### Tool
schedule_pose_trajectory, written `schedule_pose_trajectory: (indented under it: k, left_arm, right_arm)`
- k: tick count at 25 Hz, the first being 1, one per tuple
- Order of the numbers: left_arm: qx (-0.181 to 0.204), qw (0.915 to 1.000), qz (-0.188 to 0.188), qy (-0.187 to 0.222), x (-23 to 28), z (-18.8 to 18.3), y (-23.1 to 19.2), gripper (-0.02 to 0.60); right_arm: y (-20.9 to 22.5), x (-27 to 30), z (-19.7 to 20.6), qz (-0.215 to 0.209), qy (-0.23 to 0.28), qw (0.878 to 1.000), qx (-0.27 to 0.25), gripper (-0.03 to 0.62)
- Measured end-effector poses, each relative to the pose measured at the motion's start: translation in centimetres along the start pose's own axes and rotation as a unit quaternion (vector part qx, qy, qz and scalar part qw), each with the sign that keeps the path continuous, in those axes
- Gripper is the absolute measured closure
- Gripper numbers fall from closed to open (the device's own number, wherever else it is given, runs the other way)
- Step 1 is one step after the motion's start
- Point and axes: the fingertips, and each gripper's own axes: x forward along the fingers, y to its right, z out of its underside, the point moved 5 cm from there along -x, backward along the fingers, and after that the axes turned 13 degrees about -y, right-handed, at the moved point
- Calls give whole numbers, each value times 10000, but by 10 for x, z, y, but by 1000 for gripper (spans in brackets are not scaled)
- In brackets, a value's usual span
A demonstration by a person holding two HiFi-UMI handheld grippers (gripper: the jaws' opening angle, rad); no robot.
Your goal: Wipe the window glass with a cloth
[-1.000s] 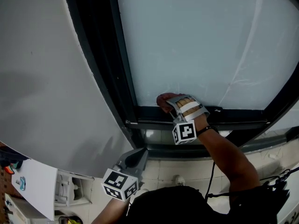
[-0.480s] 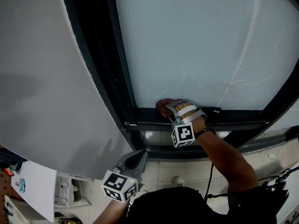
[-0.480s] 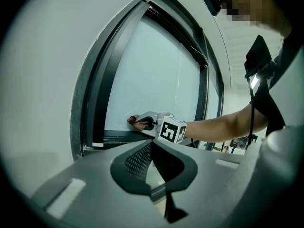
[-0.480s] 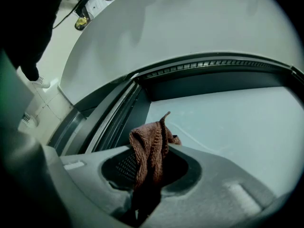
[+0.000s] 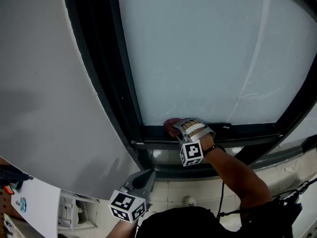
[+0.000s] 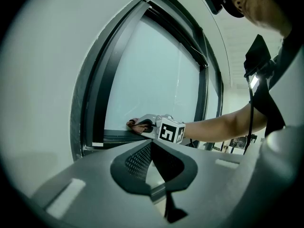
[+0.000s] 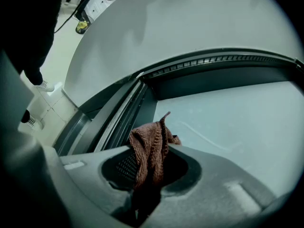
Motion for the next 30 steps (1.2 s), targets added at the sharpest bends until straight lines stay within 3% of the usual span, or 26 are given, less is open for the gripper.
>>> schedule_pose_trajectory:
  k: [5,9,16,23,30]
  left_arm:
    - [48,10000,47,-3,1,0,1,565]
    - [52,10000,51,-21,0,0,1,565]
    - [46,10000,61,-7,4,-3,-3,565]
    - [115,9999,38,55,4,-12,0,565]
    - [126,9999,-19,83,4,-12,-4,565]
  right_arm:
    - [0,0,-1,-152,-14,9999,-1,520]
    - [23,-25,-5,-178,136,9997,123,520]
    - [130,-96,18,1019,225,9942,244,520]
    - [254,-156,62,2426,-136,9697,265,520]
    - [330,-171,82,3139,-579,9472,-300,520]
